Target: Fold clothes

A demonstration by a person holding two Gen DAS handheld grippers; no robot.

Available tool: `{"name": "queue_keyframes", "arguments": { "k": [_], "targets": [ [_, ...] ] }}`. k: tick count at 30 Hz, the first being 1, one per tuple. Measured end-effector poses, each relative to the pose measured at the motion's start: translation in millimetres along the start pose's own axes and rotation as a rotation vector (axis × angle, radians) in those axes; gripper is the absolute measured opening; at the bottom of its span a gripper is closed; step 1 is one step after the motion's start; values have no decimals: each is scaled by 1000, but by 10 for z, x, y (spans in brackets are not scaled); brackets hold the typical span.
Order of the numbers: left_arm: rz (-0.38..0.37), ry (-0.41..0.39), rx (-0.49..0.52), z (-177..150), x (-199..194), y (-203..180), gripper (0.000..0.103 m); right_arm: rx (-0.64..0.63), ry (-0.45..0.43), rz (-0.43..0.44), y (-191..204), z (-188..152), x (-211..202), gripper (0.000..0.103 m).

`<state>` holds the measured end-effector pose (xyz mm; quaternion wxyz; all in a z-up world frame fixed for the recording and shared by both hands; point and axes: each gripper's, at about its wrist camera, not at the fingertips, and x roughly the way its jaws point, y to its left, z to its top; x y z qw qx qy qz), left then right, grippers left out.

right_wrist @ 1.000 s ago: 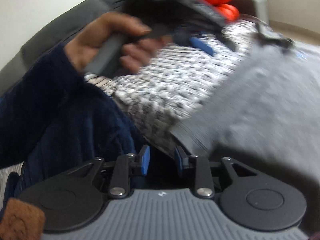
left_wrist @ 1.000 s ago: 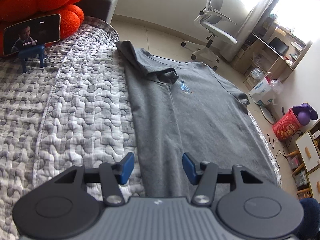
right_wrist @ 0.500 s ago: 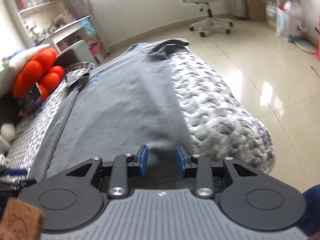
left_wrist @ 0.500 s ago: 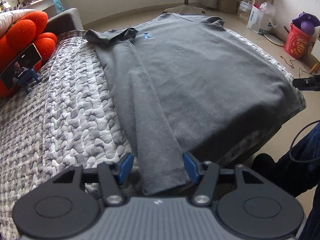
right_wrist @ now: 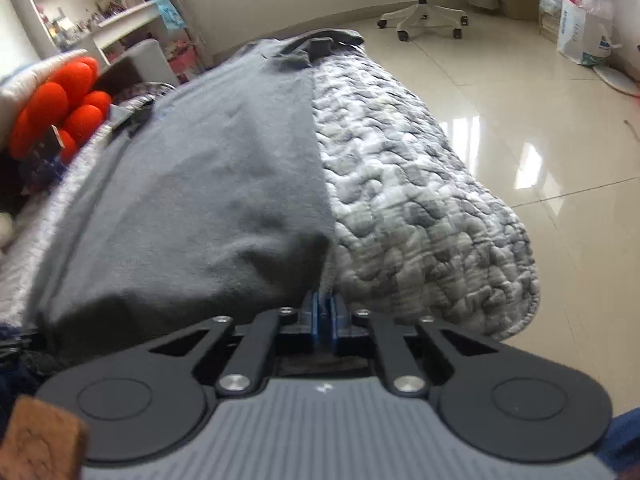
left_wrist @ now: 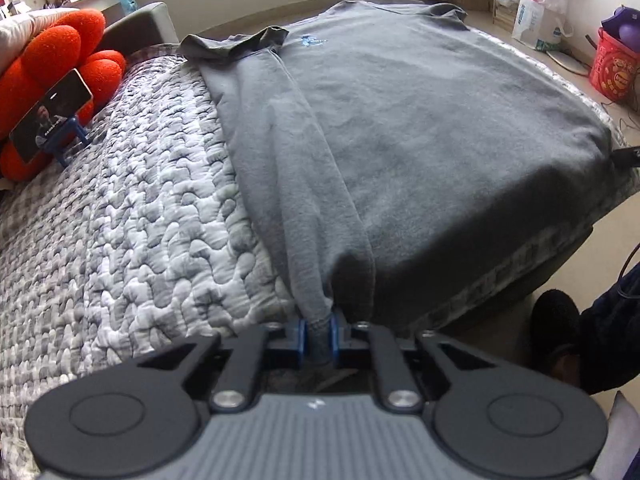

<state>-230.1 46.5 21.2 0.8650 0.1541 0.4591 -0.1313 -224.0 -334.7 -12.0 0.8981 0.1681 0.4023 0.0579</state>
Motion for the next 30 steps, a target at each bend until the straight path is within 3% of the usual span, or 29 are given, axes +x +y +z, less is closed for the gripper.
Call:
{"name": "queue_keyframes", "arguments": {
  "k": [5, 9, 14, 18, 20, 23, 26, 30],
  "targets": [
    [-177, -24, -294, 256, -236, 543, 9, 77, -92, 145, -1, 306, -342, 8],
    [-256, -53, -476, 600, -218, 936, 8, 117, -111, 221, 12, 756, -319, 5],
    [-286, 29, -646, 1052, 310, 1232, 9, 105, -51, 167, 84, 1221, 206, 5],
    [-294, 97, -696, 1231, 706, 1332, 10, 217, 5, 89, -49, 1328, 681, 6],
    [-304, 118, -721, 1264, 841, 1359, 11, 259, 12, 68, -121, 1303, 775, 14],
    [-352, 103, -779, 1243, 888, 1428, 17, 304, -26, 131, -182, 1280, 663, 14],
    [-355, 75, -797, 1219, 897, 1465, 19, 243, -48, 175, -94, 1266, 496, 16],
    [-331, 67, -746, 1240, 890, 1376, 19, 118, 117, 299, 178, 1063, 561, 16]
  ]
}}
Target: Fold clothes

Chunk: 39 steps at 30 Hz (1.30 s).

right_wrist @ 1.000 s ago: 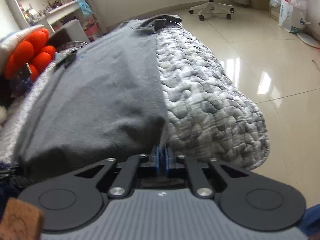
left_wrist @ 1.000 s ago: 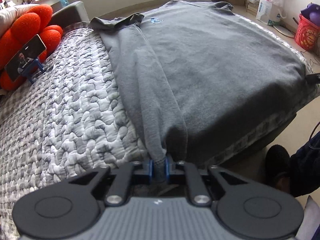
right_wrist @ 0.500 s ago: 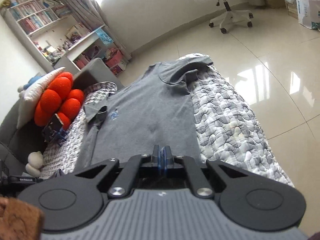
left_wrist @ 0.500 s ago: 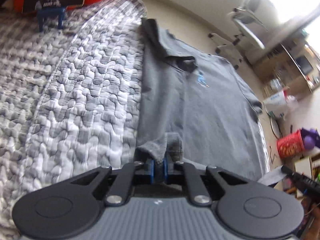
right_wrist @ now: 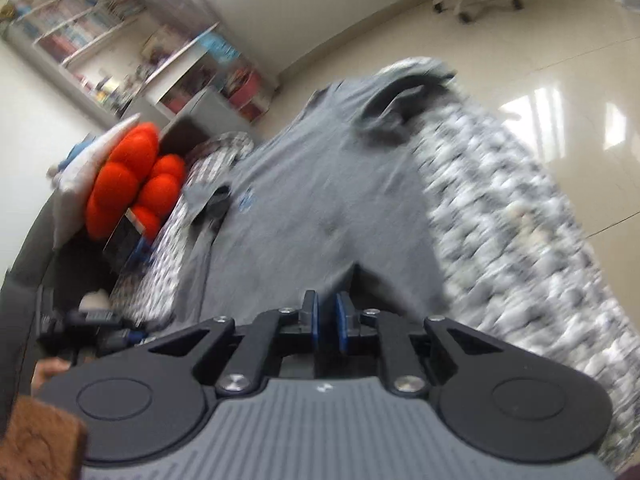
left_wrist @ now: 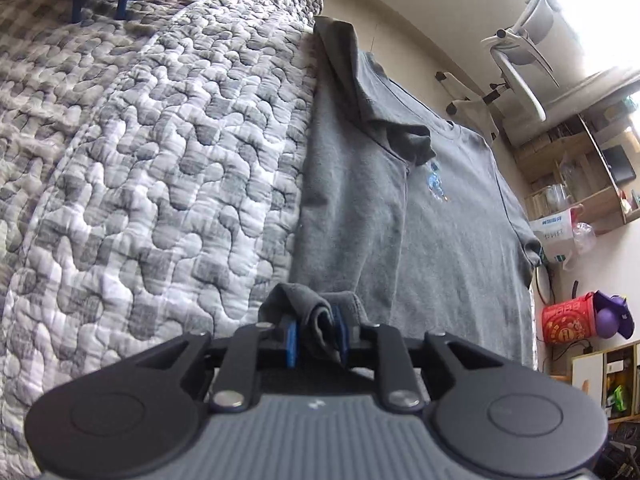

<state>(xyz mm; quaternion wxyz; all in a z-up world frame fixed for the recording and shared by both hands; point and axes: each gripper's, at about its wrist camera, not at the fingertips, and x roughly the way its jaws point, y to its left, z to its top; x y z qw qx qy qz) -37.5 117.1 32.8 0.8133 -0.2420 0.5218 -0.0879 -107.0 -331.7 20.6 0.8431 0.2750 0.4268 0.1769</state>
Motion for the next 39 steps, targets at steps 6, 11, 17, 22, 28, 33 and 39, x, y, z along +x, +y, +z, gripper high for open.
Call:
{"name": "queue_keyframes", "arguments": {
  "k": [6, 11, 17, 22, 28, 33, 39],
  "targets": [
    [2, -14, -5, 24, -9, 36, 18, 60, -41, -32, -68, -39, -33, 20],
    [15, -37, 4, -24, -46, 15, 11, 112, -50, -19, -37, 133, 52, 55],
    [14, -73, 3, -146, -244, 0, 8, 181, -39, -147, -46, 235, 235, 10],
    [-20, -104, 7, -420, -591, 34, 7, 223, -112, -145, -89, 81, -116, 4],
    [-52, -120, 21, -1031, -1032, 122, 7, 289, -180, -55, 53, -464, -916, 4],
    [-36, -106, 4, -1501, -1152, 255, 7, 340, -192, -92, 76, -882, -1298, 2],
    [-20, -78, -4, -1633, -1065, 309, 7, 357, -187, -180, -41, -1020, -1302, 1]
  ]
}}
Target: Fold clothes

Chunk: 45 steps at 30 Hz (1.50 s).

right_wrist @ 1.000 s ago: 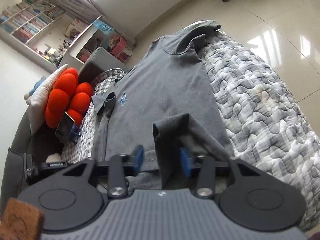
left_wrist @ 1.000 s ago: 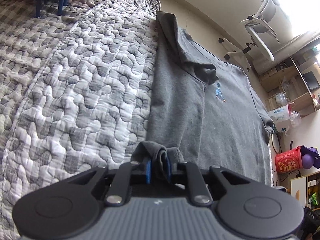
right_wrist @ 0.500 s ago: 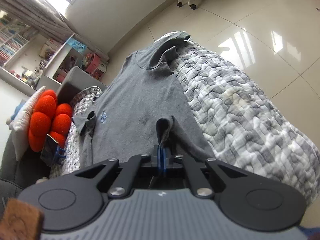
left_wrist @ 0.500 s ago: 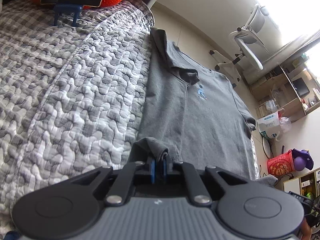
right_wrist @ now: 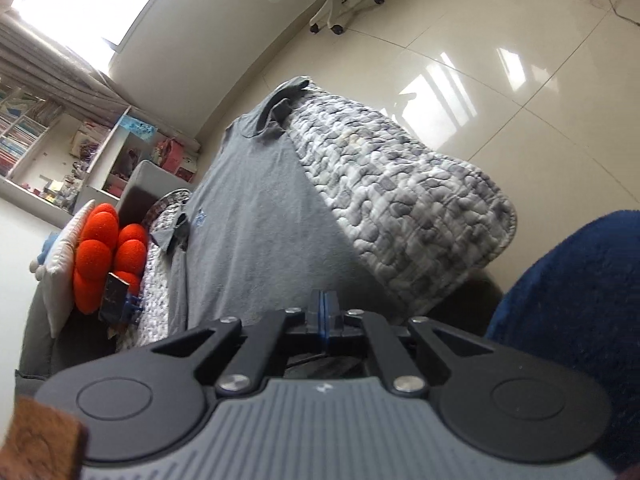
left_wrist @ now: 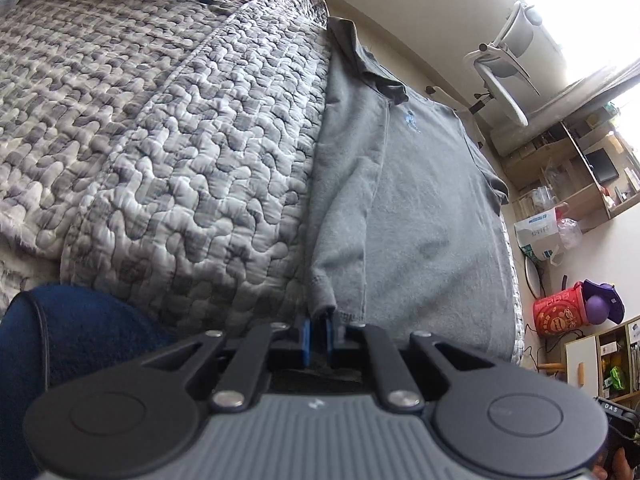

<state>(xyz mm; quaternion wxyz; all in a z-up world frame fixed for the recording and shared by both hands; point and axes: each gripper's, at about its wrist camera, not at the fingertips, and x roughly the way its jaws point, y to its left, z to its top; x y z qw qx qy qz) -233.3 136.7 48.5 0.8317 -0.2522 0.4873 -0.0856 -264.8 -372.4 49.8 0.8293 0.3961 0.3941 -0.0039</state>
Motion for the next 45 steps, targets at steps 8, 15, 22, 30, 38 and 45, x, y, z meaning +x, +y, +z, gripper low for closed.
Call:
{"name": "queue_keyframes", "arguments": {
  "k": [8, 15, 22, 30, 38, 45],
  "targets": [
    [-29, 77, 219, -195, 27, -200, 14, -254, 15, -111, 124, -90, 314, 14],
    [84, -49, 336, -55, -128, -199, 41, -440, 69, -216, 172, -155, 862, 47],
    [113, 34, 455, -100, 324, -375, 34, -514, 124, -270, 163, -218, 1058, 11],
    [121, 86, 558, -243, 388, -432, 14, -571, 153, -321, 225, -210, 936, 14],
    [44, -12, 446, 18, -84, -207, 36, -709, 48, -12, 846, -616, 763, 36],
    [70, -82, 362, 219, -37, -127, 36, -693, 264, 277, 1348, -1304, 1301, 36]
  ]
}}
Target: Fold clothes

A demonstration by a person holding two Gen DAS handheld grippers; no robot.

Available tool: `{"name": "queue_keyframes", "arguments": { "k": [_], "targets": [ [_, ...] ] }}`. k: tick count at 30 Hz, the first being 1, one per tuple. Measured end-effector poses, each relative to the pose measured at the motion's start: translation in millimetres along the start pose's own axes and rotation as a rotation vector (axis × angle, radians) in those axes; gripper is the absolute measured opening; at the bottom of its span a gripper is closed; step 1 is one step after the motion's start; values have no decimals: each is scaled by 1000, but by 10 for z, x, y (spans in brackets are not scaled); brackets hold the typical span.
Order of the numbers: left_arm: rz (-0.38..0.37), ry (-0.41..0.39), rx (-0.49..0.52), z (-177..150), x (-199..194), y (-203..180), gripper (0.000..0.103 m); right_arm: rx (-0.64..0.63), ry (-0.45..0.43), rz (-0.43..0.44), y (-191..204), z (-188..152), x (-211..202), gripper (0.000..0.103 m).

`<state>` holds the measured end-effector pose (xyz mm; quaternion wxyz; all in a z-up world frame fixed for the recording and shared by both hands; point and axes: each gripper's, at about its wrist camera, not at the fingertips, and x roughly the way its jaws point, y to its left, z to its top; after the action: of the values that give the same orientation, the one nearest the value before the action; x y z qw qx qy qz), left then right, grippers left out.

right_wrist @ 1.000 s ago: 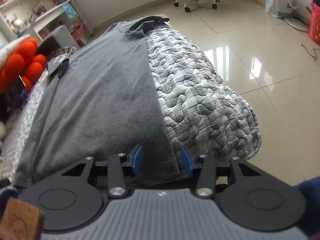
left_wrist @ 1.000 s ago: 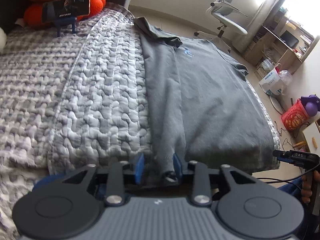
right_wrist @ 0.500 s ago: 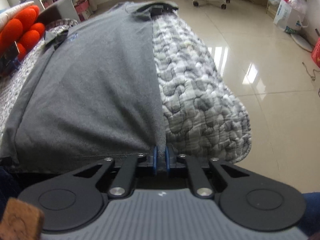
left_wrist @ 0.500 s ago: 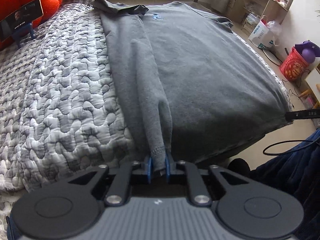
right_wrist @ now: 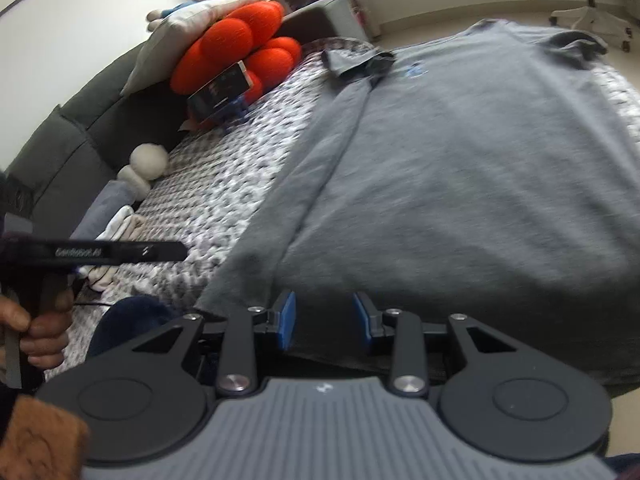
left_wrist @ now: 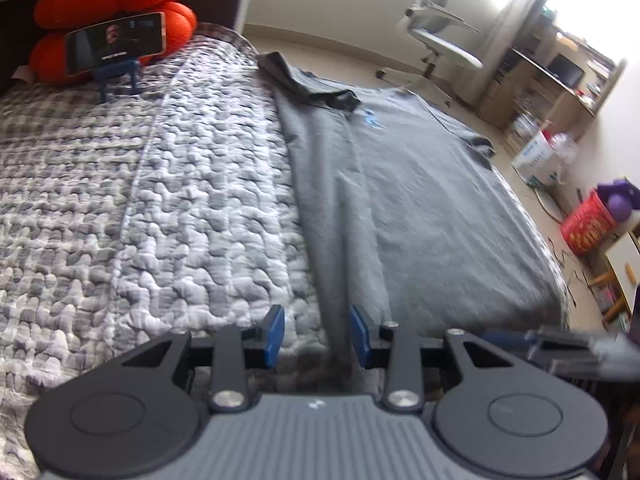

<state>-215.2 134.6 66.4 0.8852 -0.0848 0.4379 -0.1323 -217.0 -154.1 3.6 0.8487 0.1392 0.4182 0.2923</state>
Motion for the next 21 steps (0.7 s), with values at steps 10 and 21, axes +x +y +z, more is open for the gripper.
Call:
{"name": "queue_keyframes", "arguments": {
  "k": [10, 21],
  "targets": [
    [40, -53, -116, 112, 54, 319, 36, 115, 72, 80, 222, -115, 568, 36],
    [46, -60, -113, 113, 89, 367, 36, 97, 42, 77, 267, -196, 463, 9]
  ]
}}
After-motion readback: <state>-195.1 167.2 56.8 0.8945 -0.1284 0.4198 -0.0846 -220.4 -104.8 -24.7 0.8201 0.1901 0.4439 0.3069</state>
